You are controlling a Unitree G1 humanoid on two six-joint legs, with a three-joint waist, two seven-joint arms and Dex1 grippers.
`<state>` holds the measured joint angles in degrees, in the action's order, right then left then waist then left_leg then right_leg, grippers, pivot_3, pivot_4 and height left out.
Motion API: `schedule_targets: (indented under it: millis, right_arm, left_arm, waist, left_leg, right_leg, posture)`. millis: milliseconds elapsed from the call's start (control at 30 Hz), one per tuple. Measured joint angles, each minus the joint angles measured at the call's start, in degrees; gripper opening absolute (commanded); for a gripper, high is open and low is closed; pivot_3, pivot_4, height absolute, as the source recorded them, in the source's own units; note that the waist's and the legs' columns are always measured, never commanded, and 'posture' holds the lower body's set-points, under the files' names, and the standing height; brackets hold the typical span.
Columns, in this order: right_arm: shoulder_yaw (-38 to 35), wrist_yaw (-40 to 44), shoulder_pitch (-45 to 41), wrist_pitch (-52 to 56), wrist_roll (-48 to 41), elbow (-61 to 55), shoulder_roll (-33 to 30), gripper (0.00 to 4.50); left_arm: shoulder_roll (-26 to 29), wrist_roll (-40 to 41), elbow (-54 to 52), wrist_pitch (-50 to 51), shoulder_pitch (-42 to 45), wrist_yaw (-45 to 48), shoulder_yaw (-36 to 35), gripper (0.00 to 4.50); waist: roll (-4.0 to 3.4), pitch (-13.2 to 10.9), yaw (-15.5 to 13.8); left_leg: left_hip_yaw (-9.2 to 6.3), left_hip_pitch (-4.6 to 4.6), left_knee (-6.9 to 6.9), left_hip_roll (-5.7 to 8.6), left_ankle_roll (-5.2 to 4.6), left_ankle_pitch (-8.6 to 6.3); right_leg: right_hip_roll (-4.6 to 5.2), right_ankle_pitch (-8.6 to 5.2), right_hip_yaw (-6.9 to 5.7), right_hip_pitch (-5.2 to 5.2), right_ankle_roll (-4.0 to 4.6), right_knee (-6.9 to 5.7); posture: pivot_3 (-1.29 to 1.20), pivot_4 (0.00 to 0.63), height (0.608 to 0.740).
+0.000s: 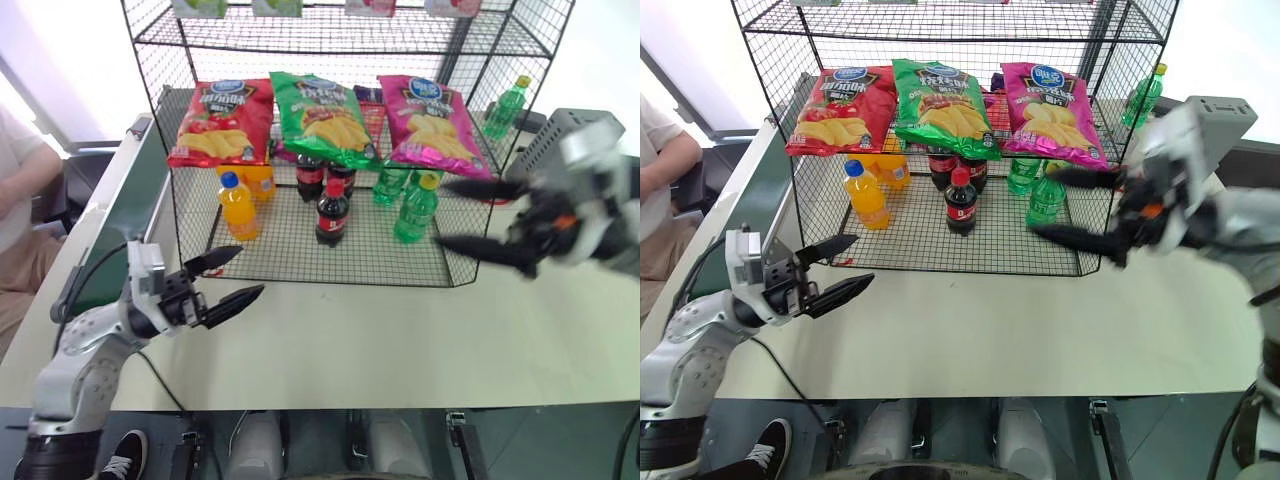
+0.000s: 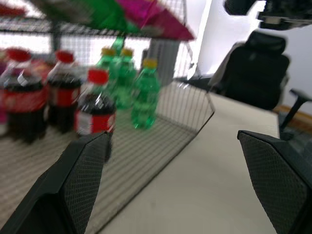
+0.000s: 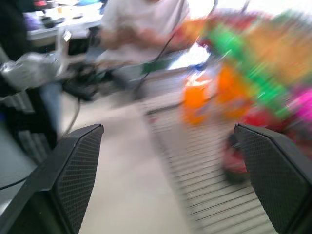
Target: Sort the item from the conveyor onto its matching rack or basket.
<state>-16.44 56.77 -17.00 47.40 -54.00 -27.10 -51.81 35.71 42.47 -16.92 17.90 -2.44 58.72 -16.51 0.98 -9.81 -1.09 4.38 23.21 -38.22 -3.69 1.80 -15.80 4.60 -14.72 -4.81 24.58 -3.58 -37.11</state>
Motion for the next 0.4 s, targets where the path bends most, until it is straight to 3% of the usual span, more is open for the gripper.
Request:
schedule_targets:
  millis: [133, 400]
  right_arm:
    - [4.43, -0.61, 11.02, -4.65, 3.95, -4.35, 4.73, 4.48]
    - [1.61, 4.19, 14.70, -13.63, 12.14, 3.54, 1.09, 4.48]
  left_arm:
    - [5.06, 1.96, -0.67, 2.00, -2.77, -0.41, -7.80, 4.50]
    - [8.02, -1.33, -3.59, 4.31, -12.30, -2.09, -9.73, 4.50]
  waist:
    - [0.01, 0.00, 0.32]
    - [0.07, 0.03, 0.39]
  left_leg:
    - [0.03, 0.01, -0.01, 0.03, -0.02, -0.01]
    - [0.06, -0.10, -0.01, 0.01, -0.02, -0.01]
  right_leg:
    - [0.03, 0.00, -0.01, 0.00, -0.02, 0.02]
    - [-0.03, -0.08, 0.06, -0.03, 0.14, 0.02]
  posture:
    - [0.00, 0.150, 0.737]
    - [0.00, 0.150, 0.737]
